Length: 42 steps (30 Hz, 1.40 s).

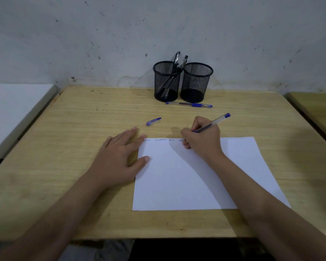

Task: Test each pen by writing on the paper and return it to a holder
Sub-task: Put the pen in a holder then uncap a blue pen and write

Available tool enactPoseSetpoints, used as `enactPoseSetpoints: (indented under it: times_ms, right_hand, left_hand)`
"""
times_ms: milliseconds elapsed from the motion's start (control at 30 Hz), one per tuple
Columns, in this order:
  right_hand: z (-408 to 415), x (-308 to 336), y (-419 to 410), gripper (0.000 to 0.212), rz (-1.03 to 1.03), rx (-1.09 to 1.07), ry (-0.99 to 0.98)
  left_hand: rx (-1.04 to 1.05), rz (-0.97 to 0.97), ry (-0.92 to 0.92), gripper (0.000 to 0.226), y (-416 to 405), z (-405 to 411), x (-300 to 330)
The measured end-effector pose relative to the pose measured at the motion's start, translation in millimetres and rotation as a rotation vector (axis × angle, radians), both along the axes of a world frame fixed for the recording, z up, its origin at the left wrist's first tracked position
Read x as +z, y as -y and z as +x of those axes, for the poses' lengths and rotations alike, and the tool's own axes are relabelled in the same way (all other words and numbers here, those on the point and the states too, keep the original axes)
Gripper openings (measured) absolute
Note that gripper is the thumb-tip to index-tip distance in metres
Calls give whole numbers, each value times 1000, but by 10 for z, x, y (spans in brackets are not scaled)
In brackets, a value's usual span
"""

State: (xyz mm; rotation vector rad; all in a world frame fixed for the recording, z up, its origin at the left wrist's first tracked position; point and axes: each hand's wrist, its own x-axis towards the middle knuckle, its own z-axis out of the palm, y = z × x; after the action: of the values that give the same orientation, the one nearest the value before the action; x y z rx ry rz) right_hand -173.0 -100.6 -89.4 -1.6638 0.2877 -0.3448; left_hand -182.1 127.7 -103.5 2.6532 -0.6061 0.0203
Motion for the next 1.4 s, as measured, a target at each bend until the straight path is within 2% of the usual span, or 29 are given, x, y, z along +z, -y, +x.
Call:
enactPoseSetpoints:
  times_ms: [300,467,700,900,1400]
  right_hand:
    - [3,-8,26,23,-3,-32,6]
    - [13,-11,27,29,-3,-39,4]
    - [-4,-11,40,22,-30,-67,31]
    - [-2,-18,38,39,-24,-76,18]
    - [-12,-34,41,38,-56,-103,66]
  left_hand:
    - [24,3,-5,76,16,-4,11]
    - [27,3,-5,76,16,-3,10]
    - [26,0,-3,75,9,-2,9]
    - [22,-5,-1,76,13,3,11]
    - [16,-11,-7,76,-1,18,-8]
